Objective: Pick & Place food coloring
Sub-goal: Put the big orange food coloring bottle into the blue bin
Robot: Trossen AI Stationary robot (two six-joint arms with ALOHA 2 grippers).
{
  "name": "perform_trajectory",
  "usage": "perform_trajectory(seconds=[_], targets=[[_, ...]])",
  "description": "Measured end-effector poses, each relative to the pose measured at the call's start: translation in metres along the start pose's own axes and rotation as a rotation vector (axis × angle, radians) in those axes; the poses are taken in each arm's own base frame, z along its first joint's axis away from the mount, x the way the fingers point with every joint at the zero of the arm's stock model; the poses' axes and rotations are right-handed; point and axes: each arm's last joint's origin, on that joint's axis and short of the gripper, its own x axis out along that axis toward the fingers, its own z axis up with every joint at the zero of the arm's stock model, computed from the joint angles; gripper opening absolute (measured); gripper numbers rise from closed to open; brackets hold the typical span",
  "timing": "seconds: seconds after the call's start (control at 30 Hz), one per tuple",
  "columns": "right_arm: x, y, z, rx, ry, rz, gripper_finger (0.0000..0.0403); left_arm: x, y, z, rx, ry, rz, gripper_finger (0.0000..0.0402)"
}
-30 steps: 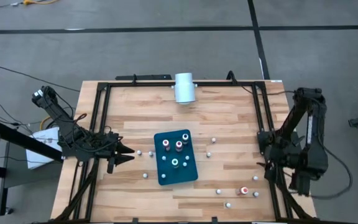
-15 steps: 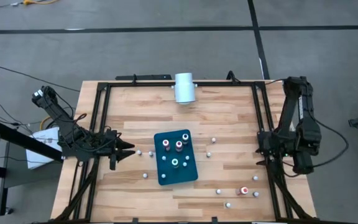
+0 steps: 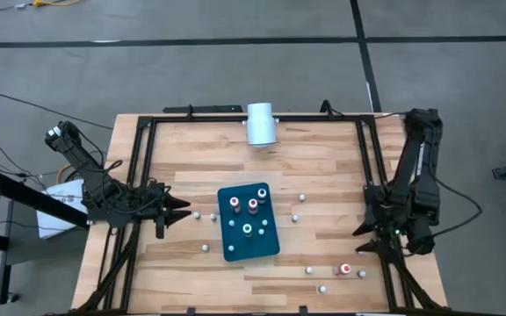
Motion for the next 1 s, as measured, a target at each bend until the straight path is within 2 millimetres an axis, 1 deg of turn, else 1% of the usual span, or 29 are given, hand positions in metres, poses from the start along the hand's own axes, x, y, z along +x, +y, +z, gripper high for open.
perform_trajectory(seconds=[0.23,0.4,0.5,0.8,1.0], targets=[[0.023,0.004,-0.017,-0.012,-0.003,-0.001,0.0266,0.0,0.0,0.0,0.0,0.001,-0.001,0.0165],[0.035,0.015,-0.021,-0.042,-0.039,0.018,0.0266,0.0,0.0,0.0,0.0,0.001,0.0,0.0165],[0.042,0.018,-0.025,-0.063,-0.032,0.009,0.0266,0.0,0.0,0.0,0.0,0.0,0.0,0.0165],[0.051,0.024,-0.032,-0.061,-0.016,0.015,0.0266,0.0,0.0,0.0,0.0,0.0,0.0,0.0165],[0.053,0.025,-0.033,-0.018,-0.015,0.022,0.0266,0.0,0.0,0.0,0.0,-0.001,0.0,0.0165]])
